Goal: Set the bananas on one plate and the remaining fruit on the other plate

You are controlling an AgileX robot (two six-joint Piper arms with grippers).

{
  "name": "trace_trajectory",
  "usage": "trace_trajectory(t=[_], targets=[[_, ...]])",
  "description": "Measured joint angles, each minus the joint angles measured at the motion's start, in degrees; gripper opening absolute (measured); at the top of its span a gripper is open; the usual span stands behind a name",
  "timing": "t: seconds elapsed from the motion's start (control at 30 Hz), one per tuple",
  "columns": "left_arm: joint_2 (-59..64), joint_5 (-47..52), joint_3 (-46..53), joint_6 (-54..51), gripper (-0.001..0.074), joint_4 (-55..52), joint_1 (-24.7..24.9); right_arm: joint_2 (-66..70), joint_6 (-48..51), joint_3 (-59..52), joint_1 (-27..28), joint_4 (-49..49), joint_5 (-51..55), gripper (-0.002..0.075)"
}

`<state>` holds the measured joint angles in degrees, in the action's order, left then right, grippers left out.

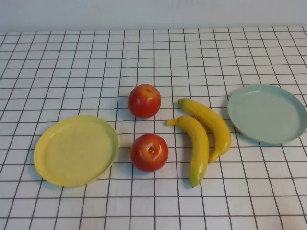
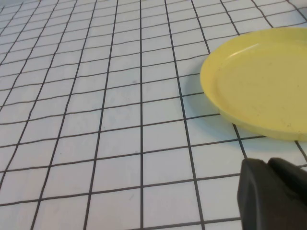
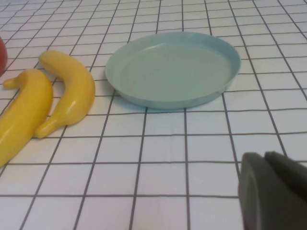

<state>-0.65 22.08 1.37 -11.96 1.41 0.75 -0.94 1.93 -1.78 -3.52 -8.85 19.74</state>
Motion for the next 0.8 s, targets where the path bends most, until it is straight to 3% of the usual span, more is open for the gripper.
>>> trace_trajectory(t=[0.6, 0.8], targets=[[0.0, -2.9, 0.0, 0.5, -0.0004, 0.3, 0.0, 0.0, 0.0, 0.0, 0.0, 0.0, 0.0, -0.0015], [0.0, -13.8, 0.1, 15.3, -0.0004, 7.3, 0.0, 0.0, 0.0, 0.0, 0.0, 0.0, 0.0, -0.0015]])
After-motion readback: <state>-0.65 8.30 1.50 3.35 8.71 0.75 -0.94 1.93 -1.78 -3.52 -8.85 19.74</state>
